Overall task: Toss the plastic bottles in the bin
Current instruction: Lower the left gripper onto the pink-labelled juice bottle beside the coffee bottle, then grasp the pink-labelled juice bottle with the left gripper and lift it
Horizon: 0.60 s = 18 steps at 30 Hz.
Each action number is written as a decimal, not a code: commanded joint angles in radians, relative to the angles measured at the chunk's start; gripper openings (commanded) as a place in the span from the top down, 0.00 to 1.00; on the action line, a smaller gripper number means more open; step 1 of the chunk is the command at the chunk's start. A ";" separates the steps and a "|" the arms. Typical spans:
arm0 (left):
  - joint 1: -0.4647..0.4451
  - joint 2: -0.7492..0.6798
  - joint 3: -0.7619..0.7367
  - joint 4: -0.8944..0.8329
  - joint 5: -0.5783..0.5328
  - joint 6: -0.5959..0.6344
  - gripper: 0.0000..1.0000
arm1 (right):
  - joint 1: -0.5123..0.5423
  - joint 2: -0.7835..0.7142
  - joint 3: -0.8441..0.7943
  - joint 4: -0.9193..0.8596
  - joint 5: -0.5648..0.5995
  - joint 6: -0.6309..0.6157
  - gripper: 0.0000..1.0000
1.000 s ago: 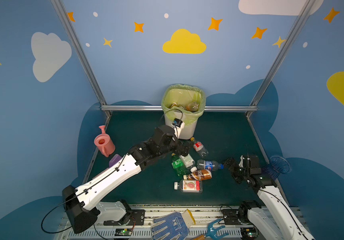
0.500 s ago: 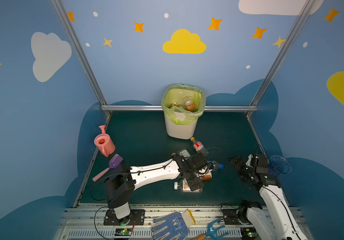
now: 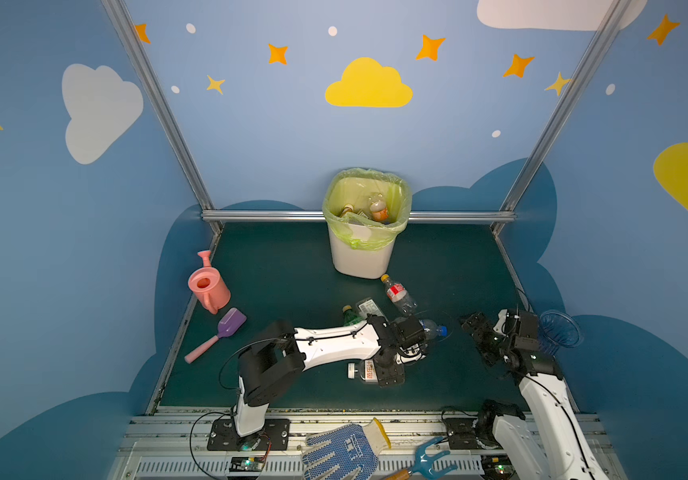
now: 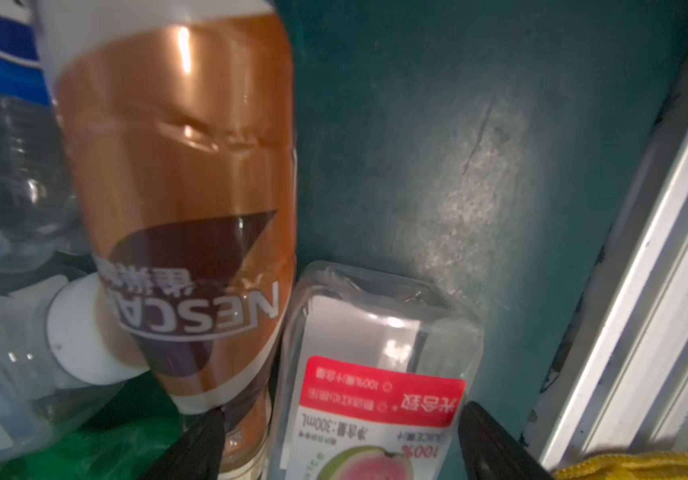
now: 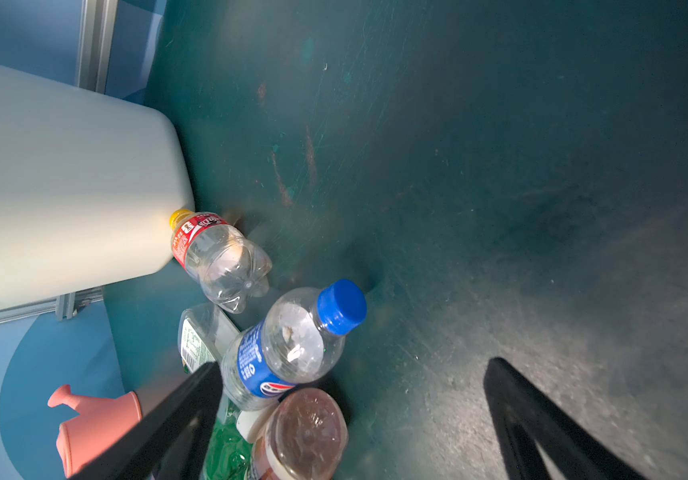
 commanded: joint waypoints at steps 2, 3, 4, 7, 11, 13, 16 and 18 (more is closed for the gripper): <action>-0.001 0.042 0.010 -0.060 -0.015 0.001 0.16 | -0.008 0.004 -0.018 0.008 -0.021 -0.013 0.02; -0.003 0.044 0.009 -0.063 -0.015 -0.003 0.16 | -0.008 0.007 -0.019 0.011 -0.023 -0.012 0.02; -0.004 0.046 0.012 -0.069 -0.018 -0.008 0.16 | -0.010 0.010 -0.023 0.015 -0.026 -0.011 0.02; -0.005 0.045 0.006 -0.075 -0.011 -0.018 0.17 | -0.011 0.019 -0.029 0.025 -0.036 -0.011 0.02; -0.010 0.059 0.007 -0.079 -0.015 -0.025 0.21 | -0.014 0.025 -0.034 0.035 -0.040 -0.011 0.02; -0.012 0.063 0.016 -0.084 -0.012 -0.029 0.24 | -0.015 0.025 -0.033 0.037 -0.042 -0.013 0.02; -0.015 0.066 0.024 -0.084 -0.012 -0.029 0.29 | -0.019 0.026 -0.036 0.040 -0.041 -0.016 0.02; -0.014 0.069 0.027 -0.087 -0.010 -0.031 0.34 | -0.021 0.027 -0.037 0.042 -0.045 -0.017 0.02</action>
